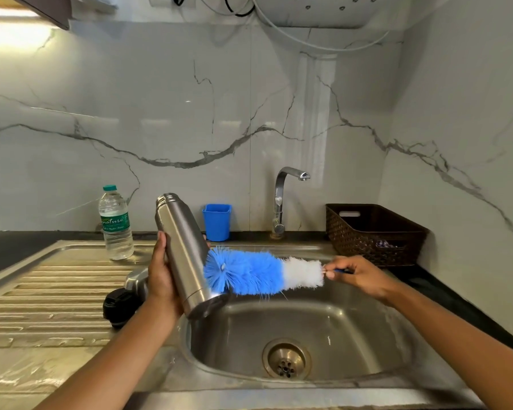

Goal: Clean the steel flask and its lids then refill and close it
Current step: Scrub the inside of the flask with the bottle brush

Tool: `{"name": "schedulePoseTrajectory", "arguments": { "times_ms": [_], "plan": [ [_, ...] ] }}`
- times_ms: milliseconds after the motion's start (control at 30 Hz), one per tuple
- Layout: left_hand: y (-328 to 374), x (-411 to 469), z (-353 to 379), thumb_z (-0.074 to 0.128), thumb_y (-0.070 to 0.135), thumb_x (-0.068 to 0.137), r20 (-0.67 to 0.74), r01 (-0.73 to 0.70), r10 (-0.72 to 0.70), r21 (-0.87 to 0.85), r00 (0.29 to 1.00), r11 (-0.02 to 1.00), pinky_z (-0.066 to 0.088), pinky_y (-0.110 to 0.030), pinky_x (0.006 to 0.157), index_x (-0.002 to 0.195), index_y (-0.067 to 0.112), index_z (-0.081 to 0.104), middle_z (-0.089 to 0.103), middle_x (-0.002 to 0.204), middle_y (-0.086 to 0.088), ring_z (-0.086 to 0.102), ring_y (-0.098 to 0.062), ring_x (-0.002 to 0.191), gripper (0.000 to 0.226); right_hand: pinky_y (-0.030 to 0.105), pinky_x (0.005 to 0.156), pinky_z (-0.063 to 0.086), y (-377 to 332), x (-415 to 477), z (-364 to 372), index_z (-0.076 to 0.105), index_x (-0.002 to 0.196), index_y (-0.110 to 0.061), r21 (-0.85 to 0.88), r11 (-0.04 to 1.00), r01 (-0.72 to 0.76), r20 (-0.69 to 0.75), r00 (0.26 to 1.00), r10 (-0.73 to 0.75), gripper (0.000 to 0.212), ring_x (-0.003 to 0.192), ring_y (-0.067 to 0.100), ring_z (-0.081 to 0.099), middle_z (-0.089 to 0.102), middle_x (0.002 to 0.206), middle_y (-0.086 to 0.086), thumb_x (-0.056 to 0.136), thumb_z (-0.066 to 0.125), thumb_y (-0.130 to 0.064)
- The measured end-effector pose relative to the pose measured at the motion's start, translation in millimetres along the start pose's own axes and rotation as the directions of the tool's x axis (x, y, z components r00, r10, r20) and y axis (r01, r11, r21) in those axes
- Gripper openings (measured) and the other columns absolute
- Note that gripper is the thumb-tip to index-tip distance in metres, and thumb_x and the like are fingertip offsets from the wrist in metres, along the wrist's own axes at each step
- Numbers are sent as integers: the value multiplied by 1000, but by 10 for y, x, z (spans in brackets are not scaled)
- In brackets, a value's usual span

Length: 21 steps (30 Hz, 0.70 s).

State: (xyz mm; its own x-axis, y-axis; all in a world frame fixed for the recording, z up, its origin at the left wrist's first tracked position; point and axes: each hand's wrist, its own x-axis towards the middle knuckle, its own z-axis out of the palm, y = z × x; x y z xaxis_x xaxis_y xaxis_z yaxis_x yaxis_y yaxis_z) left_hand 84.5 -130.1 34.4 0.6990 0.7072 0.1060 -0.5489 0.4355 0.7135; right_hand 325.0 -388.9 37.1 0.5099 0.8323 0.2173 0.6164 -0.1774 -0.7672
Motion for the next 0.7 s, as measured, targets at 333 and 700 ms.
{"name": "schedulePoseTrajectory", "arguments": {
  "times_ms": [333,700],
  "plan": [
    [-96,23,36,47,80,65,54,42,-43,8,998,999,56,-42,70,112,18,63,69,84,-13,67,-29,74,79,17,97,41,-530,833,360,70,99,-25,105,991,89,-101,992,-78,16,101,2,59,67,105,-8,88,64,-15],
    [-27,66,-85,44,61,86,41,-16,15,28,999,999,56,-34,66,125,12,56,68,90,-11,67,-25,77,63,6,82,44,2,231,148,65,112,-8,38,999,-34,-8,999,35,25,91,-7,62,65,113,5,88,60,-3]
  ]
}}
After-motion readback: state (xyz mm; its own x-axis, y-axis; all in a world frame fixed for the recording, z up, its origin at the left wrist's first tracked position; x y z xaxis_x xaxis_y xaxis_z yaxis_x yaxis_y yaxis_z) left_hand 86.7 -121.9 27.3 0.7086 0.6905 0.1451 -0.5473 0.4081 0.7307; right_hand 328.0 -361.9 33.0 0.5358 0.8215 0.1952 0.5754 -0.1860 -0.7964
